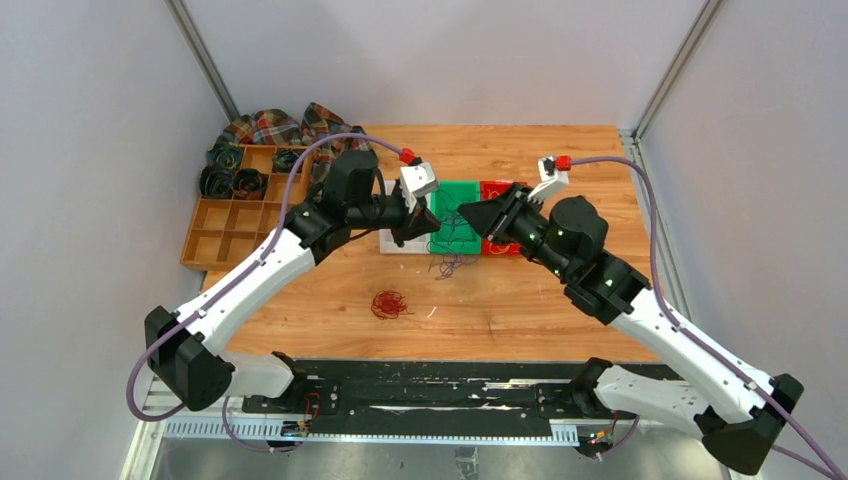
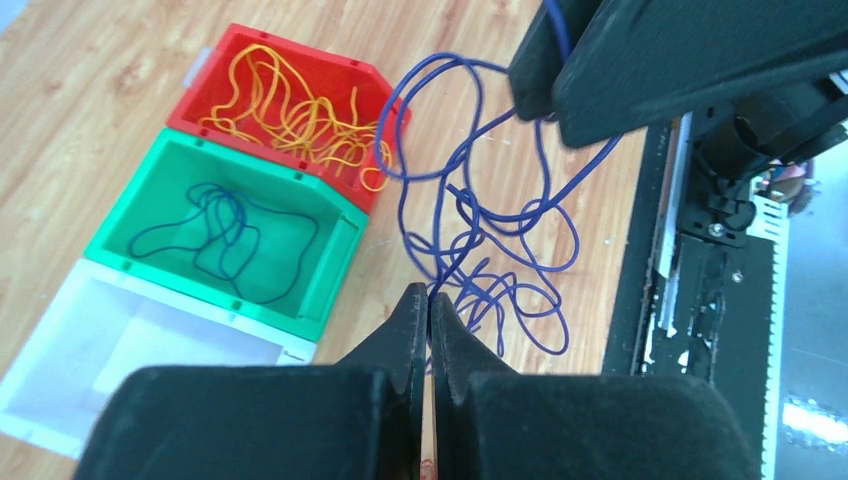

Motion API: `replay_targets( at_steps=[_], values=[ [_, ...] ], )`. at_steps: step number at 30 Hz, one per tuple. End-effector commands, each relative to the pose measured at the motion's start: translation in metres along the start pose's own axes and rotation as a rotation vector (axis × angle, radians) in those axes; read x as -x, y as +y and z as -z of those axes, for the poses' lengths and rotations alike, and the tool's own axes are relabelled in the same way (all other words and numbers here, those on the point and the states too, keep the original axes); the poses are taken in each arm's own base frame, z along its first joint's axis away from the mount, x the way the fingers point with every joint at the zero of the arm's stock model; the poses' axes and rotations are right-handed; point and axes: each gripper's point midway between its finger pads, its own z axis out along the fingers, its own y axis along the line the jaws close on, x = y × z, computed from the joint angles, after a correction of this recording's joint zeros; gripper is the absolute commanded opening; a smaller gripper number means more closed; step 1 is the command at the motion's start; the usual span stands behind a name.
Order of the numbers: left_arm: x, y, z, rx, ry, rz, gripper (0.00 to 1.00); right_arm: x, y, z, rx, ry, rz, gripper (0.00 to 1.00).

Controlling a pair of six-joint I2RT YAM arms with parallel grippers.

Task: Untangle the cables

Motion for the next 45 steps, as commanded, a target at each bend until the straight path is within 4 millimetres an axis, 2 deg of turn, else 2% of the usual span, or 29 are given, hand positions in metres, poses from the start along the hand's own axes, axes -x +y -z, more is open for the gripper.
replay_targets(
  at_steps=[1,7,14,17,20,23,28,30,32,33,37,38,40,42,45],
  values=[
    [0.024,0.005,0.016,0.056,-0.023,-0.093,0.01,0.013,-0.013,0.017,-0.032,-0.036,0.033,0.26],
    [0.027,-0.001,0.034,0.057,0.024,-0.146,0.01,0.021,-0.044,0.036,-0.148,-0.044,0.154,0.30],
    [0.034,-0.003,0.051,0.084,0.055,-0.182,0.01,0.018,-0.064,0.047,-0.243,0.073,0.366,0.52],
    [0.038,-0.003,0.058,0.090,0.069,-0.203,0.01,0.022,-0.063,0.051,-0.257,0.118,0.447,0.58],
    [0.043,-0.002,0.064,0.103,0.075,-0.223,0.01,0.029,-0.053,0.054,-0.227,0.138,0.510,0.63],
    [0.054,0.003,0.071,0.143,0.066,-0.258,0.01,0.030,-0.059,0.059,-0.279,0.184,0.541,0.64],
    [0.080,0.025,0.091,0.291,0.049,-0.351,0.01,0.009,-0.076,0.075,-0.298,0.229,0.514,0.65],
    [0.091,0.026,0.097,0.307,0.032,-0.396,0.01,-0.001,-0.080,0.078,-0.285,0.241,0.497,0.65],
    [0.100,0.019,0.101,0.283,0.009,-0.421,0.01,-0.004,-0.072,0.075,-0.226,0.235,0.492,0.66],
    [0.102,0.015,0.101,0.265,0.002,-0.423,0.01,-0.003,-0.061,0.071,-0.172,0.228,0.493,0.67],
    [0.102,0.006,0.102,0.217,0.015,-0.405,0.01,0.009,0.002,0.052,0.109,0.173,0.504,0.68],
    [0.103,0.006,0.103,0.220,0.016,-0.403,0.01,0.018,0.020,0.046,0.182,0.125,0.510,0.70],
    [0.104,0.006,0.104,0.225,0.014,-0.399,0.01,0.027,0.044,0.036,0.283,0.074,0.507,0.71],
    [0.105,0.005,0.105,0.225,0.008,-0.387,0.01,0.029,0.060,0.026,0.361,0.051,0.505,0.74],
    [0.109,0.003,0.105,0.222,-0.003,-0.368,0.00,0.019,0.071,0.006,0.411,0.063,0.519,0.76]
  ],
)
